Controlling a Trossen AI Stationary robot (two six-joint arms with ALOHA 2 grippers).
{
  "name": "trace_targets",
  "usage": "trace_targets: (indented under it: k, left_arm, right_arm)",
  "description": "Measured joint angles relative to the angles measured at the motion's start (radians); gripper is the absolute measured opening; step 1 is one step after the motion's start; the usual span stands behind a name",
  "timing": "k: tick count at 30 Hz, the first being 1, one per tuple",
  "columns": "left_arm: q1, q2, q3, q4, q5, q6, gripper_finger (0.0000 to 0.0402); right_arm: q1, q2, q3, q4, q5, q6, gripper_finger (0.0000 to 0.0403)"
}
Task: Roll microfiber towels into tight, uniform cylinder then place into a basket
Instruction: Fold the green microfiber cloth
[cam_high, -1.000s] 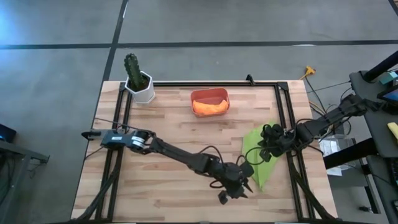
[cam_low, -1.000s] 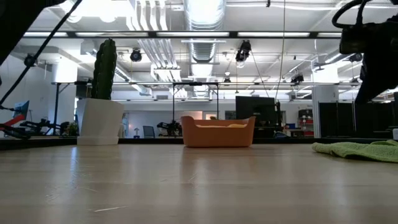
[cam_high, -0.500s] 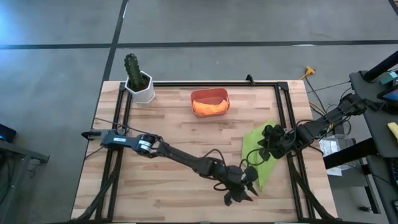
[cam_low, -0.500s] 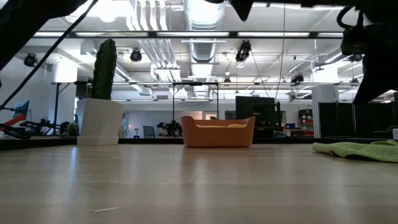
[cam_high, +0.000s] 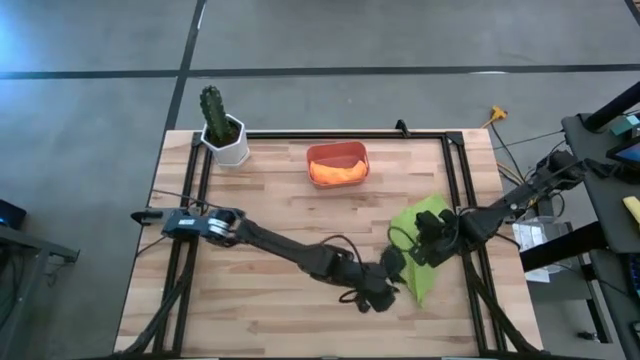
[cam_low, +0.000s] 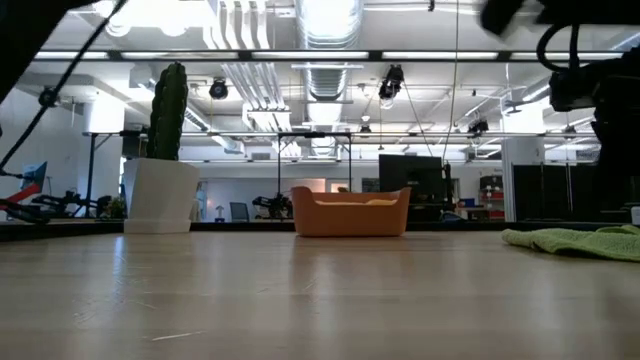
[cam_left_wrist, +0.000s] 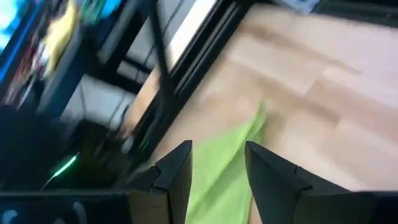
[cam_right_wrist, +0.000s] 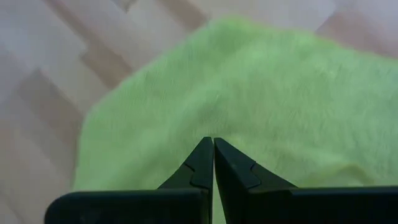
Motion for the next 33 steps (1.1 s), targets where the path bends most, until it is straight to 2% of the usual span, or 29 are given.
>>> trace_targets:
  k: [2, 5, 9, 13, 17, 21, 24, 28, 33]
  left_arm:
    - [-0.003, -0.047, -0.008, -0.131, -0.061, -0.063, 0.0126]
    - [-0.001, -0.100, -0.047, -0.268, -0.074, -0.155, 0.0117]
    - [0.001, -0.207, -0.193, -0.263, -0.126, -0.191, 0.0104]
    - [0.001, -0.361, -0.403, -0.106, -0.204, -0.196, 0.0089]
    - [0.003, -0.531, -0.642, 0.167, -0.206, -0.175, 0.0073]
    - [0.013, -0.703, -0.828, 0.405, -0.205, -0.134, 0.0066]
    - [0.024, -0.810, -0.942, 0.486, -0.197, -0.162, 0.0065]
    - [0.023, -0.911, -1.069, 0.545, -0.183, -0.207, 0.0065]
    - [0.024, -0.960, -1.214, 0.621, -0.181, -0.191, 0.0065]
  right_arm:
    - [0.009, 0.038, 0.027, -0.055, -0.045, 0.000, 0.0009]
    - [0.031, 0.093, 0.059, -0.114, -0.065, 0.004, 0.0009]
    - [0.048, 0.146, 0.071, -0.146, -0.078, -0.012, 0.0009]
    - [0.062, 0.188, 0.069, -0.144, -0.090, -0.056, 0.0009]
    - [0.076, 0.220, 0.067, -0.149, -0.140, -0.130, 0.0009]
    - [0.090, 0.238, 0.066, -0.142, -0.102, -0.170, 0.0024]
    - [0.091, 0.248, 0.065, -0.138, -0.101, -0.173, 0.0055]
    - [0.090, 0.249, 0.063, -0.127, -0.092, -0.172, 0.0118]
    - [0.090, 0.251, 0.051, -0.128, -0.038, -0.157, 0.0188]
